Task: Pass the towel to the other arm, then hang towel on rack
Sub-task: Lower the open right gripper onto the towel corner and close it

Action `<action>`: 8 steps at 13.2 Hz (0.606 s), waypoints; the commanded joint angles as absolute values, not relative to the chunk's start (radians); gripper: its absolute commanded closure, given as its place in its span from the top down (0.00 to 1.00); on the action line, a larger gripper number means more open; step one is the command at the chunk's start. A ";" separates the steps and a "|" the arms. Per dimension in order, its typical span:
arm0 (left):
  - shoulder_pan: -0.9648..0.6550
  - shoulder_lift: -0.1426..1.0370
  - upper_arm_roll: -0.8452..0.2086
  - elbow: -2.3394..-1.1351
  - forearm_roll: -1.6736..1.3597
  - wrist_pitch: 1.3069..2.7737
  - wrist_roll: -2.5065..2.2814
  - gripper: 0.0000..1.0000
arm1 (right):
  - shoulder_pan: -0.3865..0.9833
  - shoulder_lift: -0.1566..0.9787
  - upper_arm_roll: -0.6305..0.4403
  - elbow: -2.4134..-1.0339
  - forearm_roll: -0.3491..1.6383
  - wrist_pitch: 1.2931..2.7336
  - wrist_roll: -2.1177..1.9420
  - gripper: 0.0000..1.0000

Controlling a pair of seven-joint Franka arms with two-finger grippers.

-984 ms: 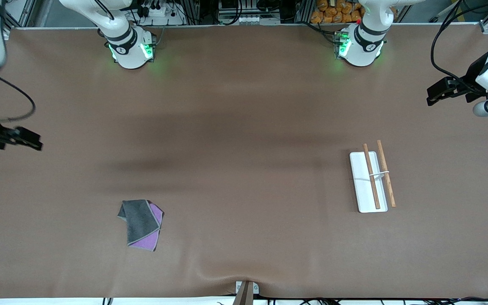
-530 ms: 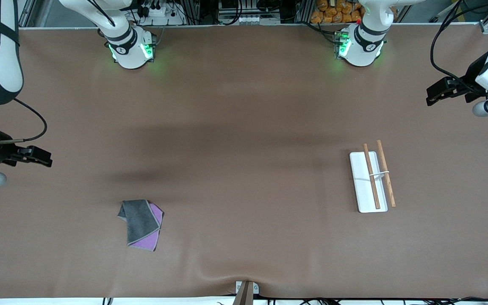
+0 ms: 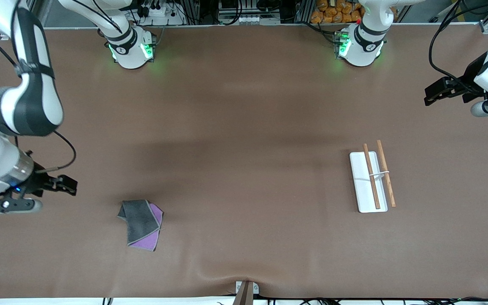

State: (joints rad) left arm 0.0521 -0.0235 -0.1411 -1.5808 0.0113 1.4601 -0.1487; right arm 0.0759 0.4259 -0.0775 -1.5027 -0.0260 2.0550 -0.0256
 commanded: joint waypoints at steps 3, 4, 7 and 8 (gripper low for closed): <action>0.058 -0.035 -0.140 -1.624 -0.003 1.499 -0.135 1.00 | 0.136 0.595 -0.080 -1.491 0.080 2.242 -0.028 1.00; 0.061 -0.035 -0.140 -1.629 -0.003 1.500 -0.133 1.00 | 0.149 0.616 -0.078 -1.491 0.081 2.262 -0.049 1.00; 0.072 -0.028 -0.140 -1.640 -0.003 1.508 -0.133 1.00 | 0.181 0.656 -0.078 -1.491 0.084 2.308 -0.074 1.00; 0.075 -0.025 -0.140 -1.646 0.001 1.514 -0.130 1.00 | 0.178 0.675 -0.078 -1.491 0.084 2.330 -0.081 1.00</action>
State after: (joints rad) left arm 0.0593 -0.0207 -0.1384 -1.6254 0.0113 1.4929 -0.1487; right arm 0.1791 0.6510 -0.0716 -1.5088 0.0628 2.3073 -0.0465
